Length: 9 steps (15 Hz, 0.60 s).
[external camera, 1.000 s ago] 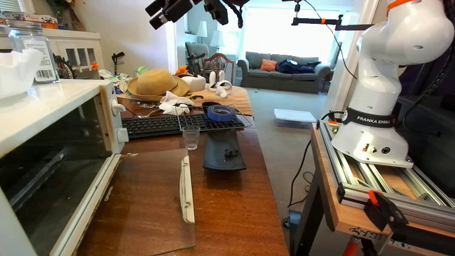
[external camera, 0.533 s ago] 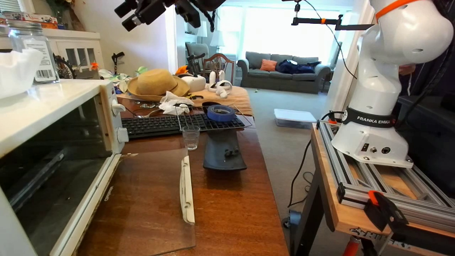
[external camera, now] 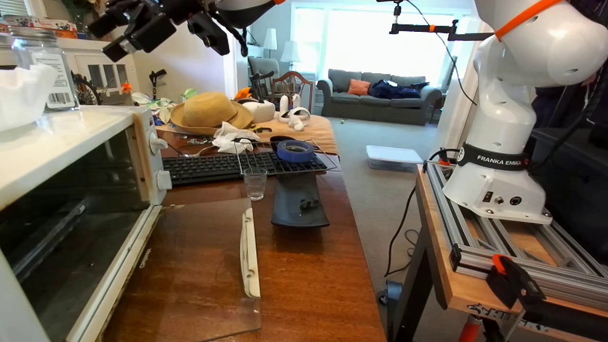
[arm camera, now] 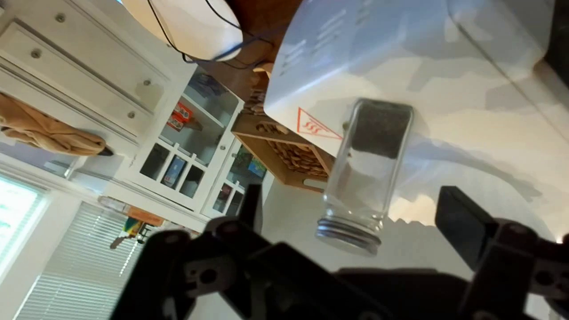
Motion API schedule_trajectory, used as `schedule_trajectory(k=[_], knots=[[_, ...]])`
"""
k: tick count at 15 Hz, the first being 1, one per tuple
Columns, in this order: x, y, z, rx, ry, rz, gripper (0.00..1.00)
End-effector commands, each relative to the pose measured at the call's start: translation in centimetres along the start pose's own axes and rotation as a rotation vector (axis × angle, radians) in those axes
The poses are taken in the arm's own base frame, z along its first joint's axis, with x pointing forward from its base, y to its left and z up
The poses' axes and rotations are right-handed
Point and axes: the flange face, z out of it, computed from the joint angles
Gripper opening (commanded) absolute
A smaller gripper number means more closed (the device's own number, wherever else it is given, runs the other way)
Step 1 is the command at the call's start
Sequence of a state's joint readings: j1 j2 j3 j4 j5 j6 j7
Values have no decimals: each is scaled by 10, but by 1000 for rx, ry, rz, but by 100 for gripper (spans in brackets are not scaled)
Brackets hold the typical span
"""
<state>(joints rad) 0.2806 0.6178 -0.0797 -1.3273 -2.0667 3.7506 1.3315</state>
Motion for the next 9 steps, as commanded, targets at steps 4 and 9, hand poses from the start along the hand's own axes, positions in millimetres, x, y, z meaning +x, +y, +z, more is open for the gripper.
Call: schedule_trajectory(k=[4, 9], knots=[[35, -10, 14, 14, 40, 5, 100], [31, -6, 19, 75, 52, 54, 100]])
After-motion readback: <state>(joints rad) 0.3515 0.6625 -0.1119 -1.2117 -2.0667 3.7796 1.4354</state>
